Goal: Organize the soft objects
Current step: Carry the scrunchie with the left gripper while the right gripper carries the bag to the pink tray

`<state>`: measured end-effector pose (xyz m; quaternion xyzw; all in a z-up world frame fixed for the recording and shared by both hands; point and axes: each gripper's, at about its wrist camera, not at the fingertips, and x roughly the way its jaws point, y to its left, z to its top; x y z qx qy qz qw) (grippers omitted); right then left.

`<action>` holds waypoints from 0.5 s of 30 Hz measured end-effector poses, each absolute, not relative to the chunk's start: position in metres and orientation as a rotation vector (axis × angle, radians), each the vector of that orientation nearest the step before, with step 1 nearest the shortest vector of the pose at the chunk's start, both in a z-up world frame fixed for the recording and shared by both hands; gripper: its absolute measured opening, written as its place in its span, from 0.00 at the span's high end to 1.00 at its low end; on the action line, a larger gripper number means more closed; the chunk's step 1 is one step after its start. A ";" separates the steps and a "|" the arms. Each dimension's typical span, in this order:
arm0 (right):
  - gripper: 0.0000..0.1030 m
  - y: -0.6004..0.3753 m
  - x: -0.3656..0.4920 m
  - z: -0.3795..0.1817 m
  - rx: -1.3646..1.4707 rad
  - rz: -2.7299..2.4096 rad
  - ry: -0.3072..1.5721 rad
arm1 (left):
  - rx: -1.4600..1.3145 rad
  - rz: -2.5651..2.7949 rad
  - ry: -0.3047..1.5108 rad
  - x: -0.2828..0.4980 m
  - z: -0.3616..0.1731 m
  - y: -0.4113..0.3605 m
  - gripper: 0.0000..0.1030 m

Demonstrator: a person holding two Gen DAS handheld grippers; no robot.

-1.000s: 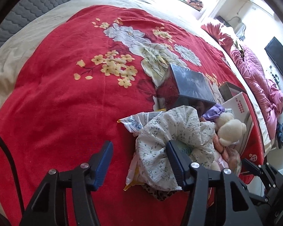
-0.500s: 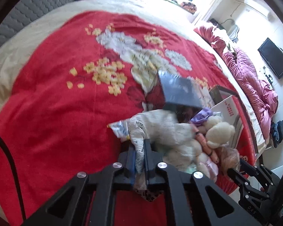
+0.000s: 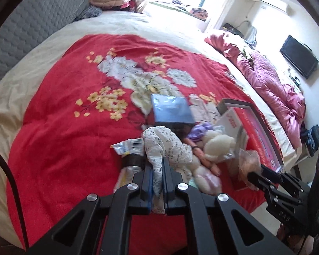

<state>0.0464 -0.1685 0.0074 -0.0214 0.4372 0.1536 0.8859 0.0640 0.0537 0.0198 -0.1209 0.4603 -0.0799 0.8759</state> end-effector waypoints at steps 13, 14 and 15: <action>0.61 -0.210 0.027 0.055 0.028 0.257 0.794 | -0.143 -0.282 0.868 0.057 0.086 -0.024 0.93; 0.61 -0.218 0.027 0.058 0.035 0.240 0.788 | -0.140 -0.296 0.864 0.058 0.091 -0.032 0.93; 0.61 -0.227 0.026 0.060 0.046 0.219 0.781 | -0.137 -0.305 0.858 0.059 0.095 -0.039 0.93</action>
